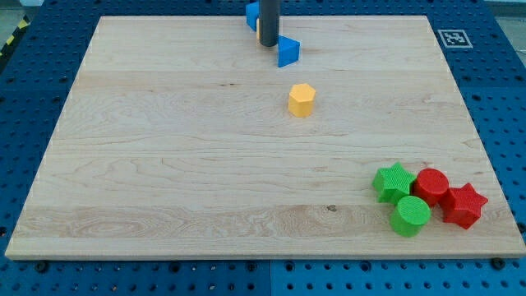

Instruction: Slide the triangle vertically above the hexagon

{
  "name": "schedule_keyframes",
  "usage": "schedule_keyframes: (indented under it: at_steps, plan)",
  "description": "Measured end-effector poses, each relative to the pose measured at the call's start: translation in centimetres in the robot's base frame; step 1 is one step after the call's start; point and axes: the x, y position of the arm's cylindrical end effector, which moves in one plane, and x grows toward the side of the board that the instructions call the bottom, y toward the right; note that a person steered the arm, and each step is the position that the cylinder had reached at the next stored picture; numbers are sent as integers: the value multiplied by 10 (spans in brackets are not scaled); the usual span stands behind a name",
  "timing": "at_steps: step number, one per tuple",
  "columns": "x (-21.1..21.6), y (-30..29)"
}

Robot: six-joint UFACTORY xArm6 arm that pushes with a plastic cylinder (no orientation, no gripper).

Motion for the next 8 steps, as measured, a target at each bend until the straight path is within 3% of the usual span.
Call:
schedule_keyframes:
  at_steps: [3, 5, 8]
  plan:
    - [30, -20]
    - [57, 34]
    - [59, 93]
